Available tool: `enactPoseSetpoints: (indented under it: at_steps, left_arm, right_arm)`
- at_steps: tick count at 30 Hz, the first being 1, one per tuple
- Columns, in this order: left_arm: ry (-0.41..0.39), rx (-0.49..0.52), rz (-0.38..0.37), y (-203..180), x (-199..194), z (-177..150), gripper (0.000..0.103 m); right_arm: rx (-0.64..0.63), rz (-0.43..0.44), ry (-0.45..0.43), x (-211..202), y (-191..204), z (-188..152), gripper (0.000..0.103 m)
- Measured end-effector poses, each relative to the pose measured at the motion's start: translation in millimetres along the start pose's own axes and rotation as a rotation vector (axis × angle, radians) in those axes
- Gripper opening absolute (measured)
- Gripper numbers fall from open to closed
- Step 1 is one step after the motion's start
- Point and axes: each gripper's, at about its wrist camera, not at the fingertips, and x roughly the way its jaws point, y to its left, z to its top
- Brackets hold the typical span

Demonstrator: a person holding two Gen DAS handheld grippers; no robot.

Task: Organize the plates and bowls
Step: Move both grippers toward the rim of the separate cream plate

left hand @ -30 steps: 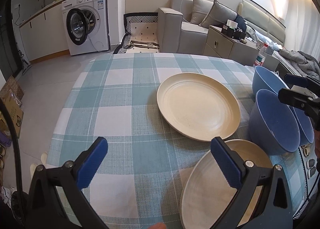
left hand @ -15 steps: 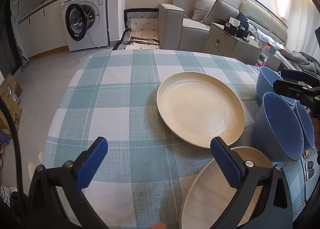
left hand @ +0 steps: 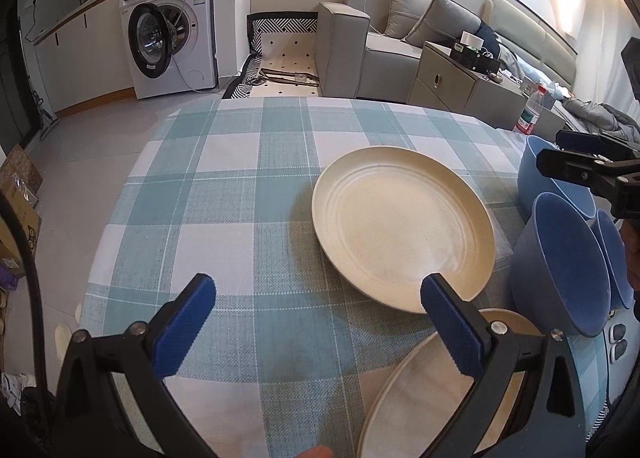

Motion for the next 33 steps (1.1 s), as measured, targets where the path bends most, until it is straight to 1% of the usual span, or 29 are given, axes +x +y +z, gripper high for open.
enactPoseSetpoints:
  at_steps: [9, 19, 24, 33]
  left_arm:
    - [0.021, 0.001, 0.012, -1, 12, 8, 0.103]
    - [0.065, -0.009, 0.005, -5, 29, 9, 0.103]
    - [0.08, -0.017, 0.009, -5, 34, 10, 0.103]
    - [0.108, -0.029, 0.003, -4, 44, 11, 0.103]
  right_arm:
    - [-0.065, 0.002, 0.092, 31, 4, 10, 0.101]
    - [-0.155, 0.012, 0.197, 64, 10, 14, 0.101]
    - [-0.165, 0.038, 0.25, 78, 10, 13, 0.101]
    - [-0.162, 0.068, 0.321, 101, 9, 9, 0.101]
